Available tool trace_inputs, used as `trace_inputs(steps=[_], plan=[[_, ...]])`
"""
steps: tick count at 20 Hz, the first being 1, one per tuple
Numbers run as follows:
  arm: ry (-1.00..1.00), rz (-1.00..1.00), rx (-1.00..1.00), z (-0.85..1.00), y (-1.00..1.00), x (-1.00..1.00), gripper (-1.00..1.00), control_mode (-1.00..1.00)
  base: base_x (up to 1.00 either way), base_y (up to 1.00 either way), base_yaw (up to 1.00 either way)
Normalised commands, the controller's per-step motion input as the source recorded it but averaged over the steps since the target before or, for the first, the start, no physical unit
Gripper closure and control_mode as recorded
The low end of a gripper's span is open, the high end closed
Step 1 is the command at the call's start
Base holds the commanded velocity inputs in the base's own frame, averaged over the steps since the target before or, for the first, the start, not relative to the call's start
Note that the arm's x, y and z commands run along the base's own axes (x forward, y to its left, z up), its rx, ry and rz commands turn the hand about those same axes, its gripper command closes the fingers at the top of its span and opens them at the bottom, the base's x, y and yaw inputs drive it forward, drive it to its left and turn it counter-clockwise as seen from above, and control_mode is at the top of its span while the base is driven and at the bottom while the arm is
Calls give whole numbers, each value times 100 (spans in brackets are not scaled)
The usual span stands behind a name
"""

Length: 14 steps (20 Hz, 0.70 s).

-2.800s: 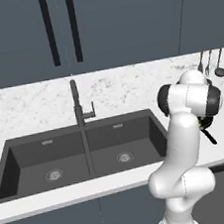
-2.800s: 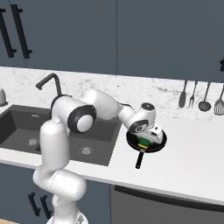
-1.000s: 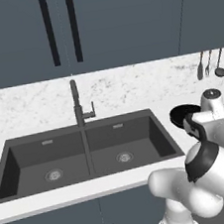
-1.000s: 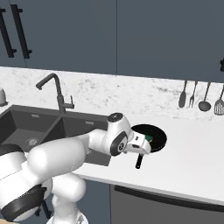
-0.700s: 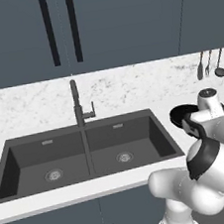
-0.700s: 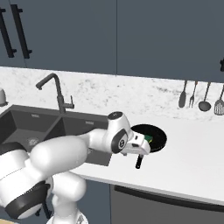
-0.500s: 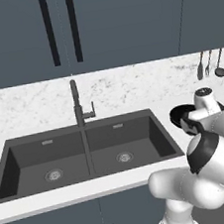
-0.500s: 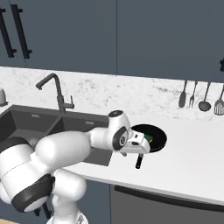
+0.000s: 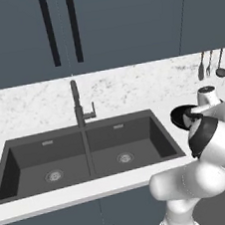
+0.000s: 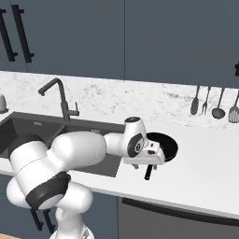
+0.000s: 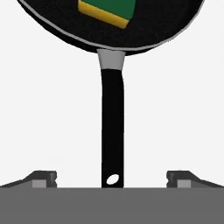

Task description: Pick the pan and sponge and place them into the sink. Then turn on the water.

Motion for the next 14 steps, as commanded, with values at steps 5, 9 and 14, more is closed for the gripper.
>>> trace_inputs(steps=[5,9,14], plan=[[1,5,12,-22,-11,2,-100,-100,0,0,0],[0,4,14,-18,0,15,-100,-100,0,0,0],[1,4,13,-33,0,3,-100,-100,0,0,0]])
